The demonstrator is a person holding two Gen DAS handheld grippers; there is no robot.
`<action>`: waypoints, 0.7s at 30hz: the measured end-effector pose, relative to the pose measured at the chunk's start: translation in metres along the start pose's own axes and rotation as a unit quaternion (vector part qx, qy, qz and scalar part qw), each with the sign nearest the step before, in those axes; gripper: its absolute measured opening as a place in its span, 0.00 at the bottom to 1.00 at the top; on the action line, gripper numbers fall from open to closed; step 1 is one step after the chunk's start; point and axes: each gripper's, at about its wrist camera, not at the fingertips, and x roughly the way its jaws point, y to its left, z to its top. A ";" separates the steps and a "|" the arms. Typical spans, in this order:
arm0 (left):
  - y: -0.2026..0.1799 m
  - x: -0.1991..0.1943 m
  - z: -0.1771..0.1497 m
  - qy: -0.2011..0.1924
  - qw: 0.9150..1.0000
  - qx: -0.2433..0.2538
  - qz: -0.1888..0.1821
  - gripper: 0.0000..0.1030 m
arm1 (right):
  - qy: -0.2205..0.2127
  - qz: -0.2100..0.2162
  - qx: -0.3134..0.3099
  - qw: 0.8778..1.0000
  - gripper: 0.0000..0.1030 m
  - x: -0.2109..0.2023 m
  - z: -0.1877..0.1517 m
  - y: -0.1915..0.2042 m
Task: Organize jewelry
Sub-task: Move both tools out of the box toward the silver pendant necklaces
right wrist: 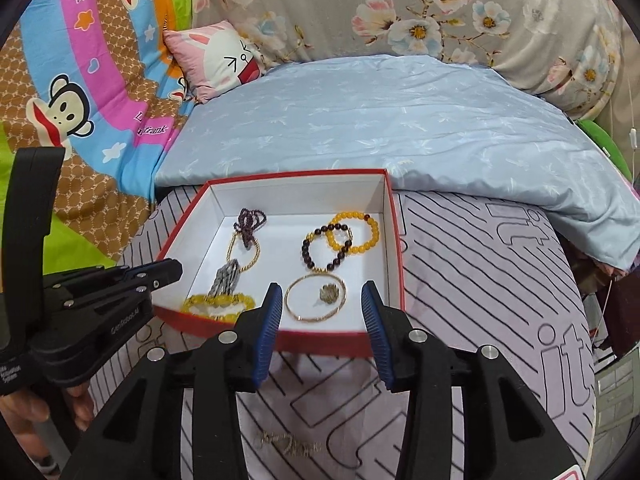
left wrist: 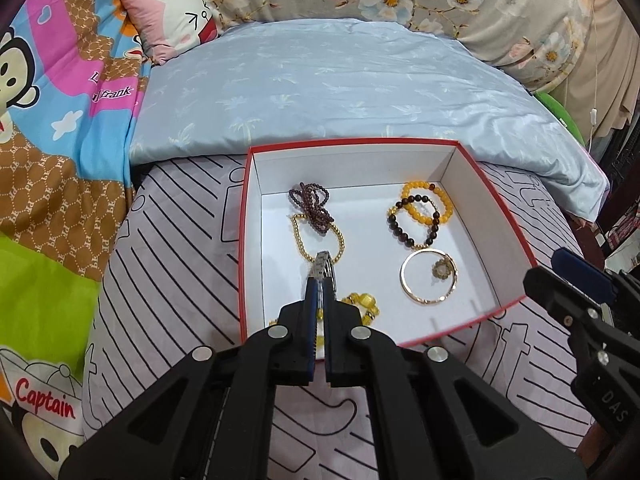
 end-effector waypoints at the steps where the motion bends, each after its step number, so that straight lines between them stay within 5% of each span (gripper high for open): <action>1: -0.001 -0.002 -0.003 0.001 1.000 0.001 0.000 0.05 | 0.001 -0.001 0.000 1.000 0.40 -0.005 -0.005 -0.001; 3: -0.001 -0.007 -0.008 0.001 1.000 0.002 0.000 0.16 | 0.004 -0.001 0.004 1.000 0.40 -0.012 -0.014 -0.002; 11: -0.003 -0.025 -0.038 0.008 1.000 0.004 -0.003 0.19 | 0.032 -0.004 0.004 0.999 0.40 -0.031 -0.060 -0.004; 14: -0.005 -0.029 -0.049 0.011 1.000 0.008 -0.001 0.30 | 0.048 -0.006 -0.001 0.999 0.40 -0.034 -0.081 -0.002; 21: -0.008 -0.034 -0.076 0.030 0.999 0.013 -0.005 0.31 | 0.088 0.003 0.000 0.996 0.40 -0.026 -0.125 0.003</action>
